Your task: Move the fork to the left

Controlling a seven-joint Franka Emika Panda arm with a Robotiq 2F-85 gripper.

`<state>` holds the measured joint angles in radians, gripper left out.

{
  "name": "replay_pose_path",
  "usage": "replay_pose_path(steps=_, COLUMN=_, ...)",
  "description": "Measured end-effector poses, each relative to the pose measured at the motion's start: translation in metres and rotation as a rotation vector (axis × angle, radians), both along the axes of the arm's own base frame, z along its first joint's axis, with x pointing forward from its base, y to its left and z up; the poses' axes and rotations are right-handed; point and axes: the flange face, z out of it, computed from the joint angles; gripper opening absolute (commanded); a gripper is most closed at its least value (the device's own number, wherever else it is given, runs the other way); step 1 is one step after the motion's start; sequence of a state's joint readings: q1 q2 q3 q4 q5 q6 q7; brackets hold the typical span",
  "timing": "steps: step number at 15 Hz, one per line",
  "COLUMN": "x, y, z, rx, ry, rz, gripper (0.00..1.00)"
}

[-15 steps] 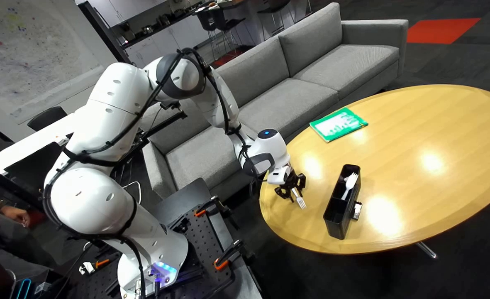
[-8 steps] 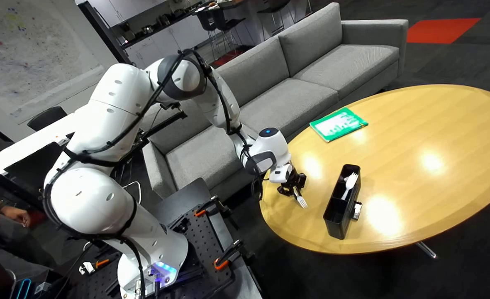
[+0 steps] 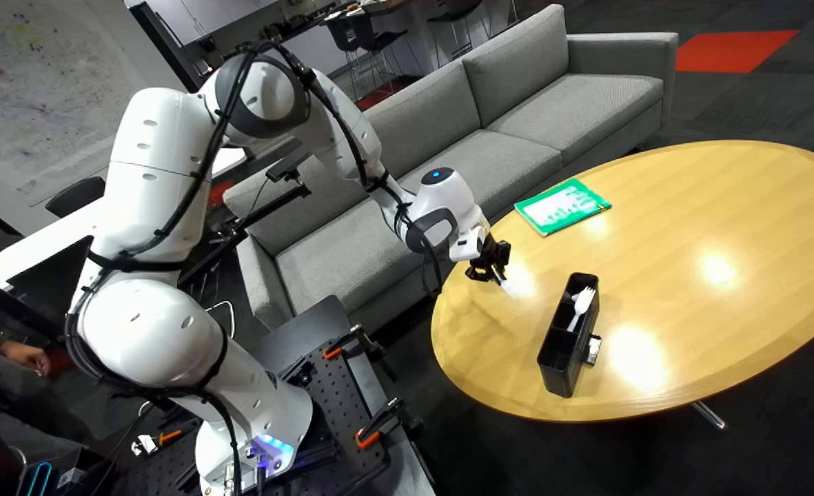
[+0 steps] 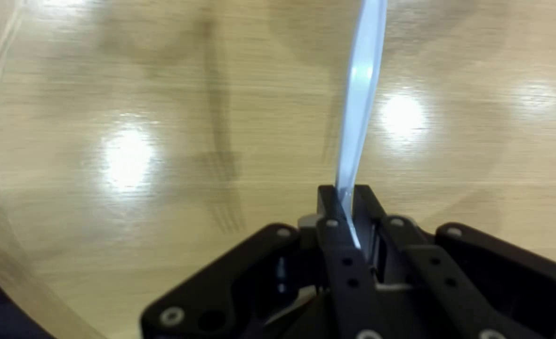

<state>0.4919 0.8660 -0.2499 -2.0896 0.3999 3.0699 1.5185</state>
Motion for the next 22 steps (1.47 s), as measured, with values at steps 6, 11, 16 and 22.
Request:
replay_pose_path(steps=6, x=0.054, y=0.039, z=0.045, rx=-0.073, ry=-0.004, rz=0.215, gripper=0.03)
replay_pose_path(steps=11, x=0.083, y=0.079, z=0.024, rx=-0.148, ry=0.012, rz=0.405, gripper=0.03)
replay_pose_path(steps=16, x=0.077, y=0.117, z=-0.028, rx=-0.162, ry=0.045, rz=0.551, gripper=0.03)
replay_pose_path(steps=22, x=0.070, y=0.132, z=-0.073, rx=-0.160, ry=0.070, rz=0.611, gripper=0.46)
